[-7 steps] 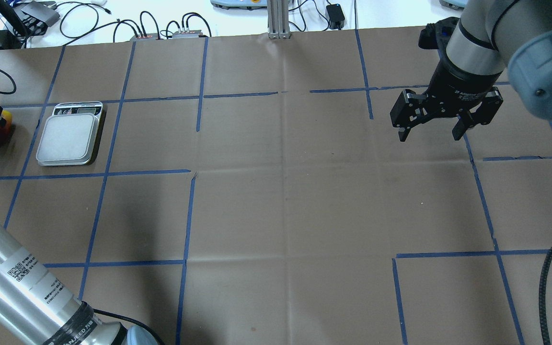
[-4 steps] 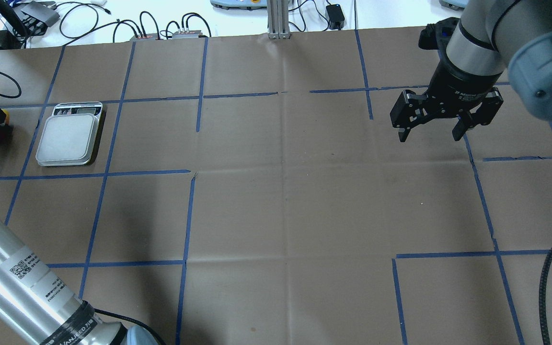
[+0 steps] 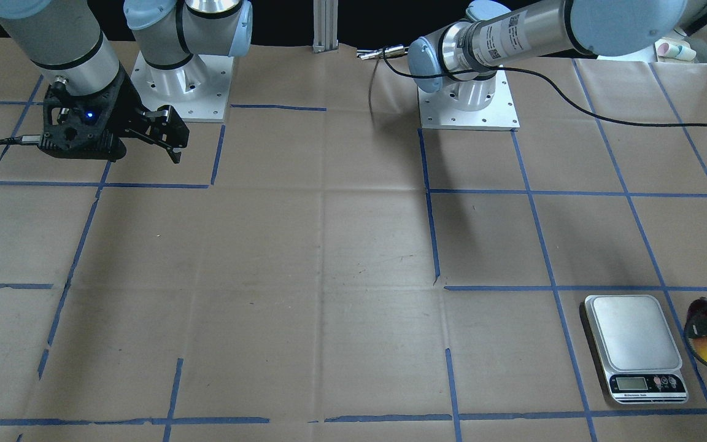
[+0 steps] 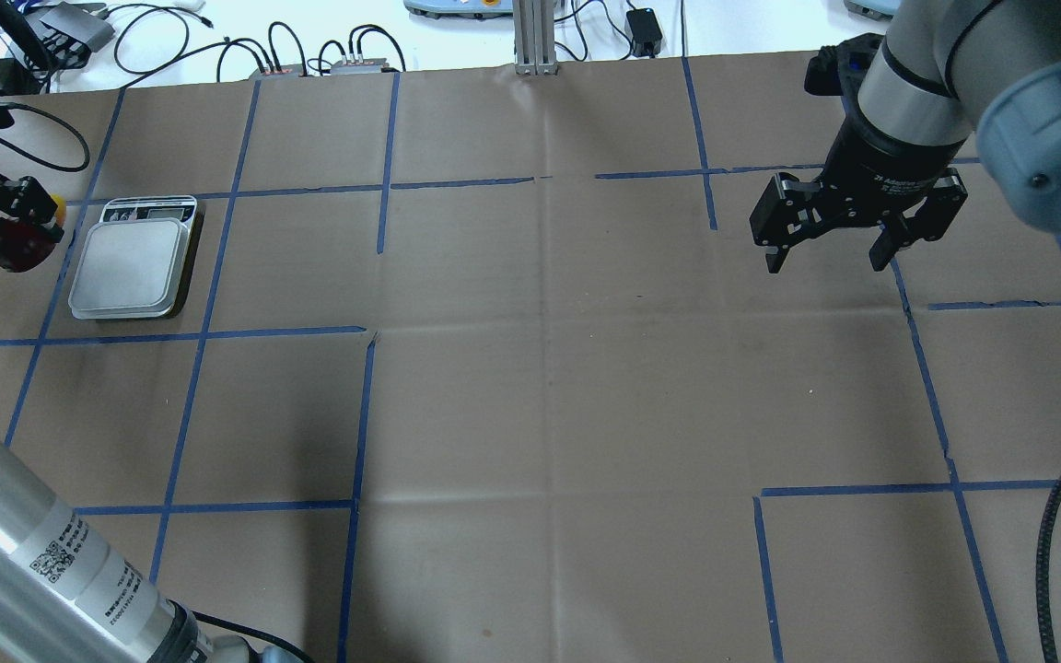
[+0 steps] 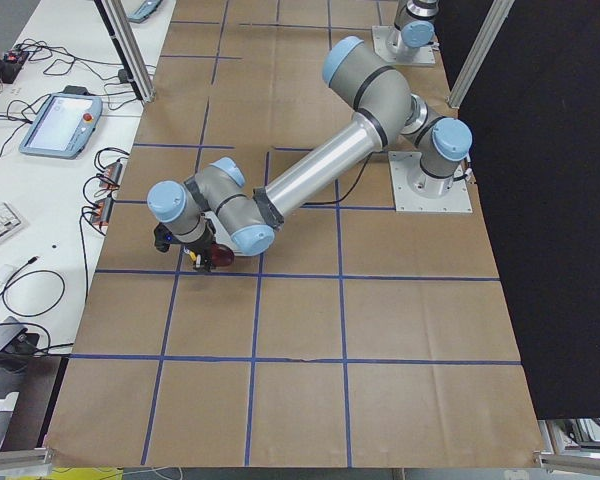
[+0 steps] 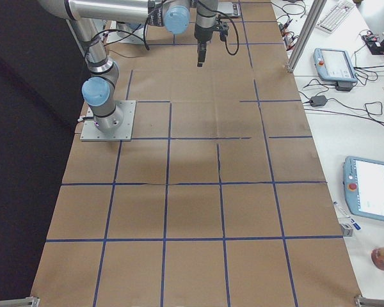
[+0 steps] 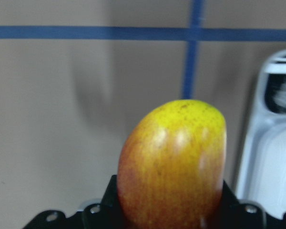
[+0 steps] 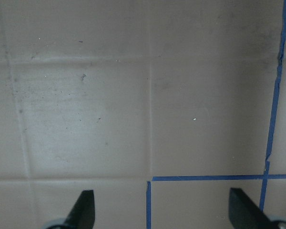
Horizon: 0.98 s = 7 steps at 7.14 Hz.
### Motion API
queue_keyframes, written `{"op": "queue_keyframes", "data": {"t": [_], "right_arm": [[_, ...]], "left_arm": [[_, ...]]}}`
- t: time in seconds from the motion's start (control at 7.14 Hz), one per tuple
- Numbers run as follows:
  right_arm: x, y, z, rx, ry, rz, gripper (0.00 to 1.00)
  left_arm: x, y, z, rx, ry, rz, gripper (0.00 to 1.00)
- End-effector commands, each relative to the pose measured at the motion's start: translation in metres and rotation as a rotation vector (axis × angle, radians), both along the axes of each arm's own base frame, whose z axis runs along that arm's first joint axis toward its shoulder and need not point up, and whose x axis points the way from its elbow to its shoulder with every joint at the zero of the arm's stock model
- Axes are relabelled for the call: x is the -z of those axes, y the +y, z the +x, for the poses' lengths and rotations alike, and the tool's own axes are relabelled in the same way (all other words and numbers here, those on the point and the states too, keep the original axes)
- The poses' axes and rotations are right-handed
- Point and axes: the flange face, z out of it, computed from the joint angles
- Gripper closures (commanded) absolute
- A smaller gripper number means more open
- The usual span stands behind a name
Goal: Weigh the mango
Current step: 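Lift the mango with the left gripper and carry it over the scale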
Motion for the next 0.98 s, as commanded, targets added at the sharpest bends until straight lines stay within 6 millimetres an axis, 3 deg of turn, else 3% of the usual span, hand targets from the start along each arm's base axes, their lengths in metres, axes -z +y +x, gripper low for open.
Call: {"op": "queue_keyframes", "data": {"t": [0.0,0.14,0.28,0.42,0.56,0.7,0.84], "right_arm": [[0.000,0.000,0.000,0.000,0.000,0.000,0.00],[0.000,0.000,0.000,0.000,0.000,0.000,0.00],[0.000,0.000,0.000,0.000,0.000,0.000,0.00],[0.000,0.000,0.000,0.000,0.000,0.000,0.00],[0.000,0.000,0.000,0.000,0.000,0.000,0.00],[0.000,0.000,0.000,0.000,0.000,0.000,0.00],[0.000,0.000,0.000,0.000,0.000,0.000,0.00]], "left_arm": [[0.003,0.010,-0.068,0.070,0.016,0.024,0.81],[0.015,0.008,-0.078,0.087,0.024,0.037,0.79],[0.014,0.001,-0.075,0.087,0.004,0.001,0.67],[0.021,-0.007,-0.075,0.093,-0.018,-0.040,0.47],[0.031,-0.010,-0.082,0.096,0.019,-0.049,0.15],[0.027,-0.008,-0.084,0.098,0.022,-0.042,0.00],[0.013,-0.005,-0.088,0.095,0.014,-0.051,0.00]]}}
